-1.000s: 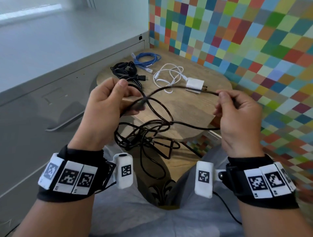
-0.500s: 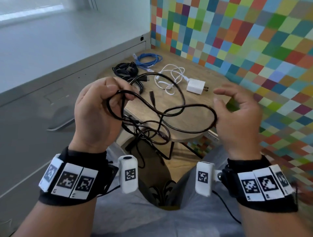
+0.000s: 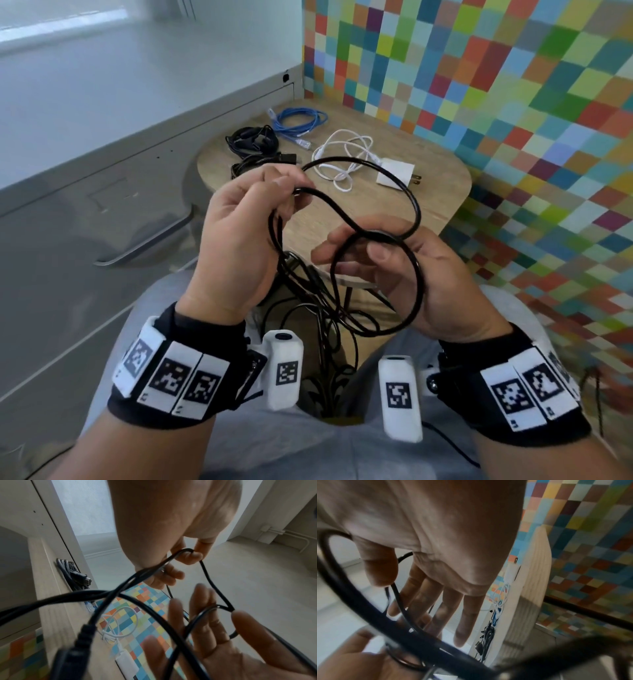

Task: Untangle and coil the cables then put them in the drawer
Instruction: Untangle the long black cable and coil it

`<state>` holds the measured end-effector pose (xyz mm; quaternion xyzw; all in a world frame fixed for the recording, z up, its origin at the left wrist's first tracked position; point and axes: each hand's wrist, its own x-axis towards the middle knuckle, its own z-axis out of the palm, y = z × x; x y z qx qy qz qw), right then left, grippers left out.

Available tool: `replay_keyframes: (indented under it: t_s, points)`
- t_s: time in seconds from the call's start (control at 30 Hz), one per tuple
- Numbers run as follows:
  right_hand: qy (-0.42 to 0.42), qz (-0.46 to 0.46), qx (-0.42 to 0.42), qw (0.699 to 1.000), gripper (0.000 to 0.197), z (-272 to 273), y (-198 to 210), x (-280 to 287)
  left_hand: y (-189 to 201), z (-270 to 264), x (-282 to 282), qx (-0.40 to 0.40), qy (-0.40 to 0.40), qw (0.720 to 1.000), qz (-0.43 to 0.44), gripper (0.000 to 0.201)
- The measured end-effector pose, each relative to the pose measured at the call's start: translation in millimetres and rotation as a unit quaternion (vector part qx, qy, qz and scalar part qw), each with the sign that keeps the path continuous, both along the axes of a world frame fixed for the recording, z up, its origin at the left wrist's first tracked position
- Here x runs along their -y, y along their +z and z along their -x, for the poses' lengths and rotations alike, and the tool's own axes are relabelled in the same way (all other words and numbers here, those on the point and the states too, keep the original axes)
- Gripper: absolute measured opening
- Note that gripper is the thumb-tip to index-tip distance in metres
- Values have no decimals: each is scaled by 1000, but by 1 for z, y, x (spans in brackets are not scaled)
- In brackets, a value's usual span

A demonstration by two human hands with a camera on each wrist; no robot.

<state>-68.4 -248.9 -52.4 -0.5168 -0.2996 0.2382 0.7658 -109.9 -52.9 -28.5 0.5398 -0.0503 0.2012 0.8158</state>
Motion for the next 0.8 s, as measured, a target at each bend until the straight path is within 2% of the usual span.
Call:
replay_keyframes:
  t_s: [0.07, 0.13, 0.2, 0.3, 0.37, 0.47, 0.53, 0.6, 0.7, 0.8]
  points:
    - [10, -32, -17, 999, 23, 0, 1, 0, -2, -2, 1, -31, 19, 999, -23, 21]
    - [-25, -26, -22, 999, 27, 0, 2, -3, -2, -2, -1, -66, 29, 994, -76, 23]
    - [-82, 13, -14, 996, 34, -2, 1, -4, -2, -1, -4, -89, 28, 982, -164, 25]
    - [-133, 84, 25, 987, 32, -1, 4, -7, 2, 4, -2, -106, 22, 955, -277, 27]
    - [-129, 139, 54, 980, 36, 1, 5, -8, 6, 7, 3, -104, 25, 945, -310, 24]
    - [-103, 220, 109, 964, 43, 5, 8, -8, 11, 12, 10, -97, -31, 934, -342, 14]
    - [-100, 239, 129, 957, 36, 7, 12, -7, 12, 14, 10, -116, -55, 916, -379, 17]
    - [-113, 242, 127, 955, 27, 4, 11, -4, 15, 16, 7, -112, -45, 904, -410, 18]
    - [-152, 258, 123, 946, 26, -5, 8, 4, 21, 18, -2, -78, 24, 914, -397, 15]
    - [-167, 248, 115, 947, 13, -11, 6, 8, 20, 16, -15, -53, 108, 943, -311, 20]
